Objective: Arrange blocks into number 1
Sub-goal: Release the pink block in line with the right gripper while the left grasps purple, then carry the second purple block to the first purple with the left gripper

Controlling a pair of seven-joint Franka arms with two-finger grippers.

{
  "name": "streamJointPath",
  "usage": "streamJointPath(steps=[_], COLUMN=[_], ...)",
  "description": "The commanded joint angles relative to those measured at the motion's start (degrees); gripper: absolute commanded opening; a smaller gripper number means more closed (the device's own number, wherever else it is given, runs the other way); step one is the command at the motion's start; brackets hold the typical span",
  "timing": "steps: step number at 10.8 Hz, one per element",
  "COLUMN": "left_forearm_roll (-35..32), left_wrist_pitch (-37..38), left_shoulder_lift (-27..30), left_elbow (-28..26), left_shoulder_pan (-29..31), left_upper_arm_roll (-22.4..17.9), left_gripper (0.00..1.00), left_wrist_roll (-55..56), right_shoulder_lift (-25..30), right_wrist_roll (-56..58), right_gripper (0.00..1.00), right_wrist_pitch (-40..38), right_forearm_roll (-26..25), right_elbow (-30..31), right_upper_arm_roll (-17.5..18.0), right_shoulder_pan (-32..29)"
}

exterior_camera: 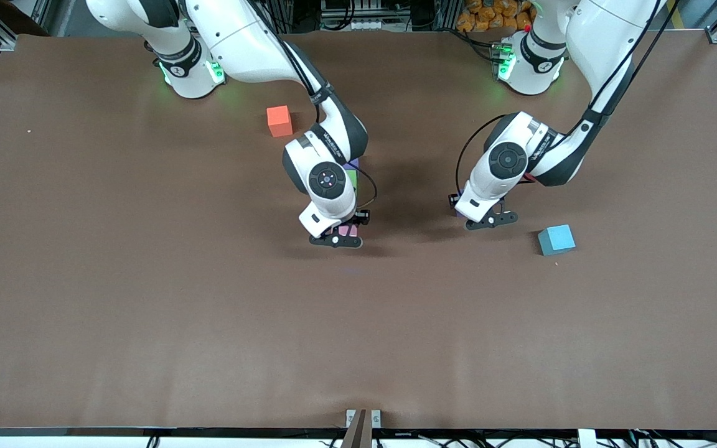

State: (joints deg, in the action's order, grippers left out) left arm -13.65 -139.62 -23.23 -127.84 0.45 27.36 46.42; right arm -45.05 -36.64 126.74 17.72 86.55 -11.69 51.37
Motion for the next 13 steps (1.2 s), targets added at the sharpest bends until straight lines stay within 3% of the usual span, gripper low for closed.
streamJointPath(steps=[1, 5, 7, 10, 11, 13], left_forearm_roll=[1.17, 1.17, 1.17, 1.17, 1.17, 1.17], left_wrist_pitch=[-0.04, 0.31, 2.41, 5.67, 5.76, 5.76], left_shoulder_lift=[0.81, 1.60, 2.91, 4.07, 3.46, 2.32], left_elbow=[-0.04, 0.05, -0.04, 0.49, 1.10, 2.67], left_shoulder_pan=[0.43, 0.08, 0.08, -0.01, -0.88, -8.31], left_upper_arm_roll=[0.68, 5.49, 10.67, 22.35, 25.17, 26.52], left_gripper=[0.00, 0.00, 0.00, 0.00, 0.00, 0.00], left_wrist_roll=[-0.02, 6.73, 12.08, 22.27, 25.35, 30.02], right_shoulder_lift=[4.95, 12.69, 16.38, 24.54, 27.27, 31.67], right_wrist_roll=[-0.53, 0.60, 3.23, 6.41, 6.93, 14.53], right_gripper=[1.00, 1.00, 1.00, 1.00, 1.00, 1.00], right_wrist_pitch=[-0.17, -3.77, -5.79, -12.36, -15.09, -21.75], right_forearm_roll=[0.56, -0.05, -2.58, -10.32, -10.68, -10.77], right_elbow=[2.30, 2.74, 2.74, 2.66, 2.66, 2.05], right_upper_arm_roll=[0.96, 0.27, -0.70, -0.62, -0.27, 1.39], right_shoulder_pan=[-1.87, -7.84, -11.27, -17.33, -19.44, -26.36])
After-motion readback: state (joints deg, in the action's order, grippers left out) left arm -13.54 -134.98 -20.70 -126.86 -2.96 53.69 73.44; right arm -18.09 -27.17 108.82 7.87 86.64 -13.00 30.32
